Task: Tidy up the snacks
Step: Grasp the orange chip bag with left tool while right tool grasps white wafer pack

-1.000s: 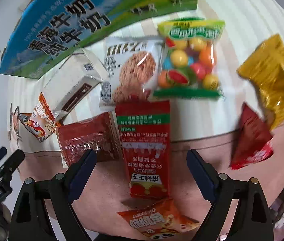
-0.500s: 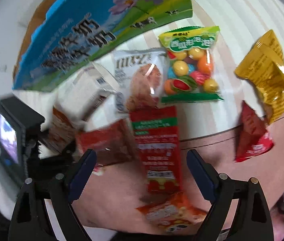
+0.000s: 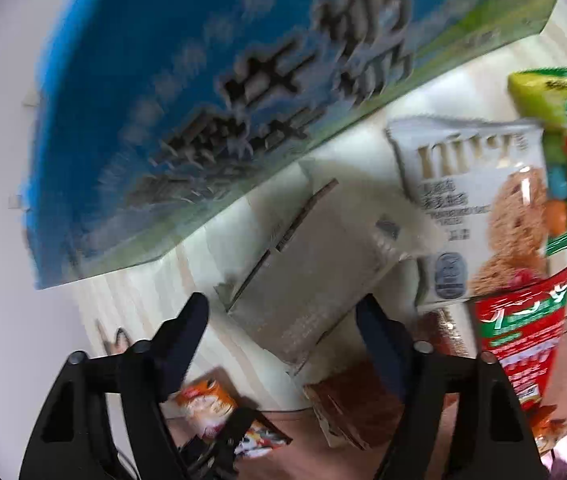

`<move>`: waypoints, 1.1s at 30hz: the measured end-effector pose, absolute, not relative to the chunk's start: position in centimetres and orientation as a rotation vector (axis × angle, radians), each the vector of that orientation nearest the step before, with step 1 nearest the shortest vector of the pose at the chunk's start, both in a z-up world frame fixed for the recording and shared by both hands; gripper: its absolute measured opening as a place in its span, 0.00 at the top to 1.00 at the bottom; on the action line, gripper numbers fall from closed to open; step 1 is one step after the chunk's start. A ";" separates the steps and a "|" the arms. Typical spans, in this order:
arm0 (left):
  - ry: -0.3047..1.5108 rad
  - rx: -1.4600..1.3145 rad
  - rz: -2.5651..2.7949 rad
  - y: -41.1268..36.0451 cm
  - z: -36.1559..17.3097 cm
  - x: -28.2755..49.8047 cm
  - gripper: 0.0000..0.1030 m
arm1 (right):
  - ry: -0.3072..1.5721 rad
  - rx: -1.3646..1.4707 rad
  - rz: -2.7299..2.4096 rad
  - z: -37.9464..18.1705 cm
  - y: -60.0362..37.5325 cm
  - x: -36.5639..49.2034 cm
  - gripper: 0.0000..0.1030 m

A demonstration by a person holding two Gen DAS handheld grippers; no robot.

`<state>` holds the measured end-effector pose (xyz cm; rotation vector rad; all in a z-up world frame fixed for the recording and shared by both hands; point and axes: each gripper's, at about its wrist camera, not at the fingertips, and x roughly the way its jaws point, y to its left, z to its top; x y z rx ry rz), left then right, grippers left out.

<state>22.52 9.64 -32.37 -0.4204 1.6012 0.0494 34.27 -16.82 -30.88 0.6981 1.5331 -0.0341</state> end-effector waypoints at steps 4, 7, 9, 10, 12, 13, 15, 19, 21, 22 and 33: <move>1.603 -0.417 0.043 10.2 -31.6 22.3 0.46 | 1.596 0.539 0.055 -31.5 -15.4 34.3 0.45; 1.606 -0.415 0.028 11.0 -31.3 22.2 0.46 | 1.663 0.240 0.203 -31.2 -13.2 33.3 0.48; 1.609 -0.413 0.025 11.1 -31.2 22.2 0.46 | 1.681 0.068 0.254 -30.8 -12.5 32.2 0.48; 1.614 -0.407 0.026 11.2 -31.3 22.5 0.46 | 1.685 -0.001 0.270 -30.5 -12.4 31.6 0.48; 1.624 -0.401 0.014 10.5 -31.8 22.8 0.41 | 1.669 -0.006 0.270 -29.8 -12.9 31.3 0.44; 1.628 -0.398 0.003 10.2 -32.3 23.7 0.36 | 1.654 0.011 0.269 -29.5 -13.2 31.4 0.40; 1.634 -0.389 -0.009 9.8 -32.5 23.7 0.29 | 1.622 0.093 0.241 -28.9 -14.5 32.0 0.20; 1.656 -0.270 -0.019 8.1 -33.3 24.2 0.24 | 1.625 0.247 0.185 -29.8 -16.5 33.2 0.20; 1.665 -0.182 -0.003 7.0 -33.4 23.9 0.24 | 1.627 0.262 0.152 -30.8 -16.8 33.2 0.24; 1.656 -0.161 0.002 6.5 -33.3 23.8 0.25 | 1.619 0.260 0.143 -31.1 -16.4 33.4 0.29; 1.577 -0.182 0.085 7.0 -29.6 22.4 0.56 | 1.523 0.156 0.164 -28.5 -17.0 29.2 0.45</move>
